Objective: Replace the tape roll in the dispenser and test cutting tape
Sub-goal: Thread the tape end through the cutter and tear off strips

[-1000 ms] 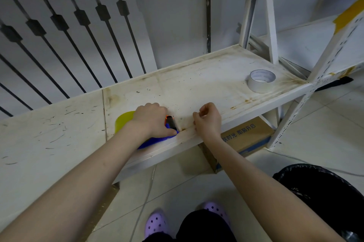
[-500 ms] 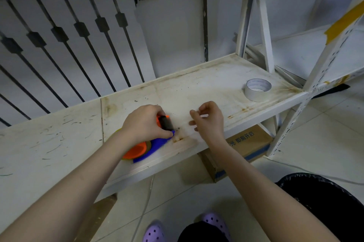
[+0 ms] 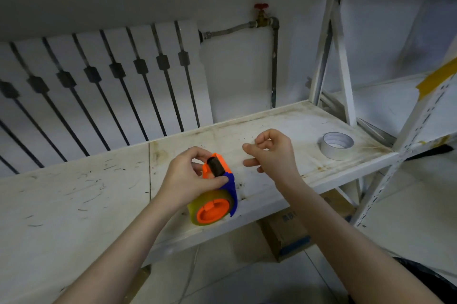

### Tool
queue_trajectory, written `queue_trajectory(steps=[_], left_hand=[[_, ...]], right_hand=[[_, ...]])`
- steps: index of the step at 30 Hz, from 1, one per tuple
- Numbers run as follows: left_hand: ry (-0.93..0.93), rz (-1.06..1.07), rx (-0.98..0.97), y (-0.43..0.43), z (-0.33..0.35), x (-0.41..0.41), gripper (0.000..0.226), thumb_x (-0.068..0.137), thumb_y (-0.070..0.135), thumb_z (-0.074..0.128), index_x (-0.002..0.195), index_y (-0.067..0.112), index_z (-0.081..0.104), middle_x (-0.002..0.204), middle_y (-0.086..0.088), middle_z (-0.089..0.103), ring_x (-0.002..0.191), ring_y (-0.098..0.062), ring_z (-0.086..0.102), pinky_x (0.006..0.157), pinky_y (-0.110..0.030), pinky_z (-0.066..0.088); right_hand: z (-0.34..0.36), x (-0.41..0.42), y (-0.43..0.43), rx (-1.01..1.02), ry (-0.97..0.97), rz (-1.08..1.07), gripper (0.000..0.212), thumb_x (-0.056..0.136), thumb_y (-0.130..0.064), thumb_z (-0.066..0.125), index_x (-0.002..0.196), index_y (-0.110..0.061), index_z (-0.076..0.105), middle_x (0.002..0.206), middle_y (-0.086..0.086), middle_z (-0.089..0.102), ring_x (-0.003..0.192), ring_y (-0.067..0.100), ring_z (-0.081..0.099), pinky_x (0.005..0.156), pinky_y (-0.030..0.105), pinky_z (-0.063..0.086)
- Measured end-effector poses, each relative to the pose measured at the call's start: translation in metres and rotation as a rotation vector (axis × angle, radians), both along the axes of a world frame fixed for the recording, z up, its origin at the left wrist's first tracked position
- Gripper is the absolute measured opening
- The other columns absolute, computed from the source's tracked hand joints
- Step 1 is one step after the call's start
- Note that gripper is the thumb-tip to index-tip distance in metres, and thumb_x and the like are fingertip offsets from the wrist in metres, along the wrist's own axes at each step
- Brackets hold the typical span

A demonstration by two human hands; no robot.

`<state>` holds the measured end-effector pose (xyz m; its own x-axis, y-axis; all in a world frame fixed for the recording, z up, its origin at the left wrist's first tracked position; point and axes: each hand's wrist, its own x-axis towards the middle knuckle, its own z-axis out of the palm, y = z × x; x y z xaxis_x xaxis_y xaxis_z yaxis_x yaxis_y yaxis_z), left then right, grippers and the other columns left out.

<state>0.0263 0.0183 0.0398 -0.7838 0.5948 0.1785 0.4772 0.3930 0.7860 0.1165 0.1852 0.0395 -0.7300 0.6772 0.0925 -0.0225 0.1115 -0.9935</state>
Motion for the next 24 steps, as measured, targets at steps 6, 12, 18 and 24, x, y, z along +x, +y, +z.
queue_trajectory(steps=[6,12,18,24], left_hand=[[-0.046,0.053,0.102,-0.009,-0.005,0.005,0.05,0.057,0.025,0.088,0.097,0.027,0.059,0.097,0.015,0.061,0.09,-0.011,0.061,0.074,-0.025,0.054],[-0.067,0.055,0.149,-0.013,-0.01,0.007,0.049,0.058,0.024,0.087,0.096,0.032,0.056,0.097,0.019,0.06,0.091,-0.007,0.061,0.072,-0.017,0.05],[-0.075,0.061,0.187,-0.017,-0.012,0.007,0.05,0.058,0.02,0.087,0.099,0.027,0.058,0.098,0.016,0.061,0.092,-0.01,0.062,0.076,-0.022,0.053],[-0.09,0.068,0.204,-0.019,-0.013,0.005,0.051,0.06,0.018,0.086,0.104,0.021,0.06,0.1,0.012,0.062,0.095,-0.016,0.063,0.082,-0.031,0.055]], right_hand=[[-0.008,-0.007,-0.011,-0.074,-0.064,0.023,0.022,0.081,-0.011,0.07,0.081,-0.012,0.049,0.075,0.007,0.068,0.055,0.015,0.071,0.041,0.018,0.043],[-0.025,-0.013,-0.021,-0.206,-0.09,0.051,0.023,0.082,-0.012,0.072,0.079,-0.013,0.049,0.079,0.009,0.068,0.055,0.014,0.069,0.041,0.018,0.045],[-0.036,-0.018,-0.028,-0.358,-0.065,0.068,0.023,0.081,-0.012,0.073,0.081,-0.01,0.05,0.078,0.011,0.066,0.059,0.019,0.068,0.039,0.018,0.041],[-0.046,-0.022,-0.039,-0.307,-0.137,0.047,0.022,0.083,-0.024,0.071,0.086,-0.01,0.055,0.072,0.001,0.061,0.067,0.013,0.057,0.051,0.021,0.045]])
